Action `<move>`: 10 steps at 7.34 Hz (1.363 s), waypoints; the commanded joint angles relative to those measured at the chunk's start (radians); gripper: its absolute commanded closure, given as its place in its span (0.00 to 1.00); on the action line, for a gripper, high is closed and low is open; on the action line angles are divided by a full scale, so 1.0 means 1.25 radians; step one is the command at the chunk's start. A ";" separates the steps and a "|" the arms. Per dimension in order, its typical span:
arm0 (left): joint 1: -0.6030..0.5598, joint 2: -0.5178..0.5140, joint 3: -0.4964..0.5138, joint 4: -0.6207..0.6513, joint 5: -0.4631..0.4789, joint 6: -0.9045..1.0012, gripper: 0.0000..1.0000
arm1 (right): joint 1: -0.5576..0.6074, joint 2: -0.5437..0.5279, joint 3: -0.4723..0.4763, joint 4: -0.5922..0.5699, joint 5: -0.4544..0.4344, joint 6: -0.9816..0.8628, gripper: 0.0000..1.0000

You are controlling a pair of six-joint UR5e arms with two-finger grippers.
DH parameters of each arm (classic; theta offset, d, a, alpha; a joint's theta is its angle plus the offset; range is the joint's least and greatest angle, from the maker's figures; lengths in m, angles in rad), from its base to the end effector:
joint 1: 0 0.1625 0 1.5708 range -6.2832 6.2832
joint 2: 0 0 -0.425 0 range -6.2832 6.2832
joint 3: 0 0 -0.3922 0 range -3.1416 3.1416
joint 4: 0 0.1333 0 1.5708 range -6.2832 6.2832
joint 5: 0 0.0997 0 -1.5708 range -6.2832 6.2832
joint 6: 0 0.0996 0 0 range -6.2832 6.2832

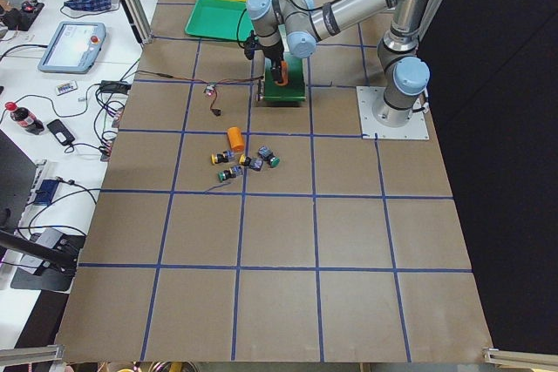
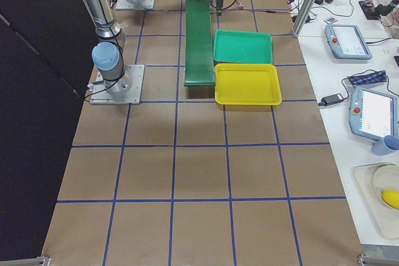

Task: Sort buttons by color to trays
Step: 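Carry the orange cell onto the conveyor belt and release it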

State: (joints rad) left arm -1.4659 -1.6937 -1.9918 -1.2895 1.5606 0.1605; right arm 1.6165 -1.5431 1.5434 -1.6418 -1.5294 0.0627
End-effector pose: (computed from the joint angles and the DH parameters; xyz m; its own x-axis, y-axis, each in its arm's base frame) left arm -0.0856 -0.4697 0.2593 -0.9976 0.0475 0.0512 0.0591 0.9652 0.2547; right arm 0.1606 -0.5036 0.4950 -0.9989 0.0140 -0.0456 0.0171 0.9975 -0.0679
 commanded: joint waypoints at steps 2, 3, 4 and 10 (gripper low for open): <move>0.002 -0.004 -0.007 0.006 0.000 -0.002 0.00 | -0.001 0.000 0.003 0.000 0.000 0.000 0.00; 0.002 -0.004 -0.003 0.004 0.000 -0.006 0.00 | 0.000 0.000 0.003 0.000 0.000 0.000 0.00; 0.002 0.004 0.020 0.003 -0.002 -0.006 0.00 | -0.001 0.000 0.003 0.000 0.000 0.000 0.00; 0.188 -0.090 0.267 0.022 0.028 0.030 0.00 | 0.000 -0.002 0.003 -0.001 0.001 0.001 0.00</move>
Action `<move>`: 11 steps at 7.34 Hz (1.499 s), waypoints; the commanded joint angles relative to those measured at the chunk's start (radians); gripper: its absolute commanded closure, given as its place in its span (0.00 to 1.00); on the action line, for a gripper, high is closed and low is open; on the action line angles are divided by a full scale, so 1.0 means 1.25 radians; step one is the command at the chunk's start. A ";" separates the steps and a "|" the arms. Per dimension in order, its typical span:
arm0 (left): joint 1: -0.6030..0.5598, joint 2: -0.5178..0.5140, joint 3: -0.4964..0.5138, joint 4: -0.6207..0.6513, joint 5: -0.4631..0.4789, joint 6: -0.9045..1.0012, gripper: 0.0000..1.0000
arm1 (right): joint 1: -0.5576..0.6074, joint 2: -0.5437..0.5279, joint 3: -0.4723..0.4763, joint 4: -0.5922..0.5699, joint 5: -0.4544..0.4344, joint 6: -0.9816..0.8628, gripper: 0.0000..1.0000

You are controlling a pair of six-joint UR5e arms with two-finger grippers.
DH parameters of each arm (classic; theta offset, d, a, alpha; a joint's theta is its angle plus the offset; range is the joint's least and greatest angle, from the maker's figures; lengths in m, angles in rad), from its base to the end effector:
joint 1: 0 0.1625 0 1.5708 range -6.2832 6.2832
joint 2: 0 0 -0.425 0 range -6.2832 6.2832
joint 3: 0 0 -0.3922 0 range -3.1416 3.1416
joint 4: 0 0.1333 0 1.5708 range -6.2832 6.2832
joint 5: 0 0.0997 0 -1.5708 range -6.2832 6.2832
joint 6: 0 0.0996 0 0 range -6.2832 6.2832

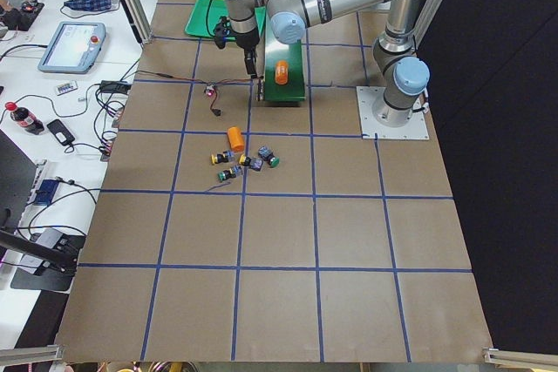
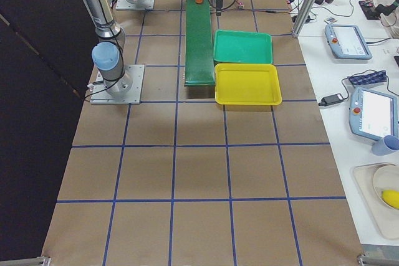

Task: Sort buttons by color to trays
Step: 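Return the left gripper and grasp the second orange cell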

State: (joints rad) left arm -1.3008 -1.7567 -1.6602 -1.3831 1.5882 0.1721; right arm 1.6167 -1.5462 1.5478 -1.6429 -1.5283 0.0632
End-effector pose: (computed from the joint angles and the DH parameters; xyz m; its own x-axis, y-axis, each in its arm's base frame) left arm 0.0190 -0.5619 0.3656 -0.9953 -0.0969 -0.0021 -0.0967 0.9913 0.0892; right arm 0.1607 -0.5023 0.4945 -0.9988 0.0142 -0.0467 0.0173 0.9976 -0.0676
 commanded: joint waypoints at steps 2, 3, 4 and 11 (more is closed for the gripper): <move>0.108 -0.125 0.017 0.223 0.007 0.037 0.00 | 0.000 0.000 0.000 0.000 -0.001 0.002 0.00; 0.109 -0.164 0.018 0.289 0.008 0.032 0.00 | 0.000 0.000 0.000 0.000 0.000 0.002 0.00; 0.113 -0.204 0.019 0.313 0.007 0.027 0.00 | 0.000 0.000 0.000 0.000 0.000 0.002 0.00; 0.126 -0.265 0.000 0.326 0.008 -0.055 0.00 | 0.000 0.000 0.000 0.001 0.000 0.000 0.00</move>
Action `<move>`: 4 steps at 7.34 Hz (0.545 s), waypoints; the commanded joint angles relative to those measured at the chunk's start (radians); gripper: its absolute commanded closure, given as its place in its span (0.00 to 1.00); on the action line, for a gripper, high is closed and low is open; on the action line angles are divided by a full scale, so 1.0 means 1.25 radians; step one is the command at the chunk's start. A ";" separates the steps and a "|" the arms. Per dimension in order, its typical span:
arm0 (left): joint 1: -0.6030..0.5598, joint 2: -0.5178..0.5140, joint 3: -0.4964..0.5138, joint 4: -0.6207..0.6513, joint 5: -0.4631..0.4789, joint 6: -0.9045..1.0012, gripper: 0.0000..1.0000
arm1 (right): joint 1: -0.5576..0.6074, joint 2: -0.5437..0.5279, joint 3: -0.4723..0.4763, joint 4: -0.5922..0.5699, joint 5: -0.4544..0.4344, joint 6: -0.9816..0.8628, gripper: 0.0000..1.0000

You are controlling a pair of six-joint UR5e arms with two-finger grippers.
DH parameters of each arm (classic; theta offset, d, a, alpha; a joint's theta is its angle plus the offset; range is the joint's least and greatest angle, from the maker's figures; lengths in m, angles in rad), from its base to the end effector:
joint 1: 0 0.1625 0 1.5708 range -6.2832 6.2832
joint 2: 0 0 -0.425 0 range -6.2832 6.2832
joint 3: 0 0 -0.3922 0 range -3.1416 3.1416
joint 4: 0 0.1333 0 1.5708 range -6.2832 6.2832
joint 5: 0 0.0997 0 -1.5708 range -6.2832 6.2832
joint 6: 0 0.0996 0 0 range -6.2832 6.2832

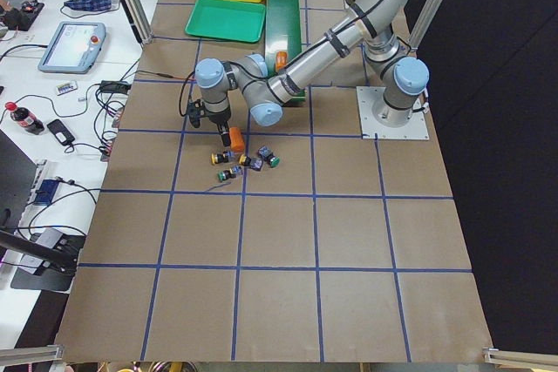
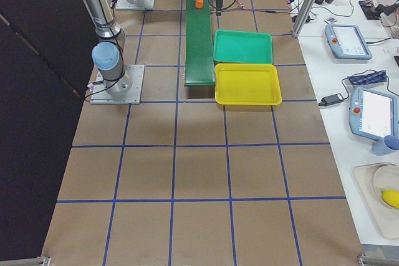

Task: Sort buttons by color to trays
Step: 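Return the left gripper and grasp the second orange cell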

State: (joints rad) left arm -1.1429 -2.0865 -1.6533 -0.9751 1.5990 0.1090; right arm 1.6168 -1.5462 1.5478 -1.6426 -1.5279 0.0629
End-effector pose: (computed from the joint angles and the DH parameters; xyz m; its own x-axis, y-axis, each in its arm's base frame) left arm 0.1440 -0.6302 0.2115 -0.9493 -0.3133 -0.0278 -0.3136 0.9496 0.0056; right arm 0.1608 -0.5022 0.4945 -0.9988 0.0138 -0.0471 0.0169 0.9976 -0.0673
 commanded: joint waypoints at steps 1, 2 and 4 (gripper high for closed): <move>0.002 0.000 -0.006 -0.005 0.002 -0.004 0.00 | 0.000 -0.001 0.000 0.001 0.000 0.000 0.00; 0.012 0.000 -0.008 -0.010 0.003 -0.001 0.00 | 0.000 -0.001 0.000 0.001 -0.001 0.000 0.00; 0.016 -0.002 -0.009 -0.010 0.001 0.000 0.00 | 0.000 -0.001 0.000 0.001 0.000 0.000 0.00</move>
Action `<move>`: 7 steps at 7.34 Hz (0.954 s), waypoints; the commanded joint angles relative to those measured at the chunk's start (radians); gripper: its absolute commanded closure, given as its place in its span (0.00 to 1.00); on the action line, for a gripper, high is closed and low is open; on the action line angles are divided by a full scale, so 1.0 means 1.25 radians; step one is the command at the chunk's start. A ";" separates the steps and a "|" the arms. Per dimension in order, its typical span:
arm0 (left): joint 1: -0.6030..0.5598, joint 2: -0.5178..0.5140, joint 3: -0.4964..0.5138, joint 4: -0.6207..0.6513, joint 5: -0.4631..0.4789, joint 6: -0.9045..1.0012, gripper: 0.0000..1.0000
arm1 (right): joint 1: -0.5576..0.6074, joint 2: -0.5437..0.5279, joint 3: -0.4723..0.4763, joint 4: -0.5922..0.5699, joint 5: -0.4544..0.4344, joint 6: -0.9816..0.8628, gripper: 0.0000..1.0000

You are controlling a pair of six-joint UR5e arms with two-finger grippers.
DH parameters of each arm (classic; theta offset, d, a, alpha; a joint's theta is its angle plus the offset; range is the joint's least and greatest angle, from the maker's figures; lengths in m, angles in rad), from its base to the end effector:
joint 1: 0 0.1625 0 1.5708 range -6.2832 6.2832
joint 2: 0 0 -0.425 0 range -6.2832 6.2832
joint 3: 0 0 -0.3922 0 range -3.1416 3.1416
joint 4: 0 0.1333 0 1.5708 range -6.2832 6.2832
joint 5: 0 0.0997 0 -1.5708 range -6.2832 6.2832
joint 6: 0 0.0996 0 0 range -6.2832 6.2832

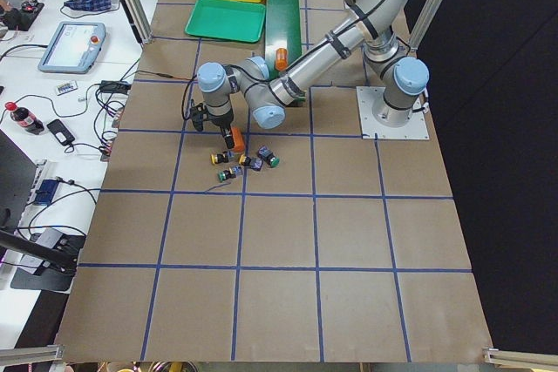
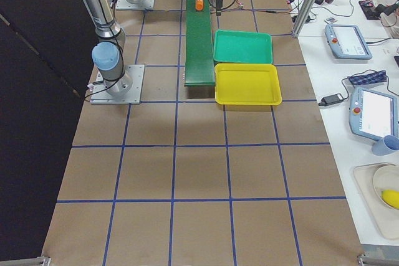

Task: Sort buttons by color to trays
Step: 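Return the left gripper and grasp the second orange cell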

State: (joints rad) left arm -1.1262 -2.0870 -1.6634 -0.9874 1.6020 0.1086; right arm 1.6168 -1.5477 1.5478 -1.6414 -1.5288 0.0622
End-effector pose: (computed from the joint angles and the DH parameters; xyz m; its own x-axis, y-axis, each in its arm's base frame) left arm 0.1528 -0.6235 0.2058 -0.9440 -0.3288 -0.0283 -0.3296 0.9437 0.0286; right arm 0.1607 -0.5016 0.4951 -0.9988 0.0131 -0.0462 0.0162 0.9976 -0.0677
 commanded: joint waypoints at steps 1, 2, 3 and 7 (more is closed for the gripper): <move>0.003 -0.004 0.002 0.000 -0.005 -0.002 0.00 | 0.000 0.000 0.000 0.000 0.001 -0.001 0.00; 0.003 -0.004 0.004 0.001 -0.013 -0.005 0.00 | 0.000 0.000 0.000 0.000 0.001 -0.001 0.00; 0.003 -0.004 0.002 0.000 -0.015 -0.005 0.00 | -0.001 0.001 0.000 0.000 0.000 -0.001 0.00; 0.003 -0.004 -0.009 -0.008 -0.009 0.000 0.00 | 0.000 0.000 0.000 -0.001 0.000 -0.001 0.00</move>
State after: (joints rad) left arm -1.1229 -2.0926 -1.6684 -0.9940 1.5910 0.1079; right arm 1.6168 -1.5471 1.5478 -1.6416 -1.5293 0.0613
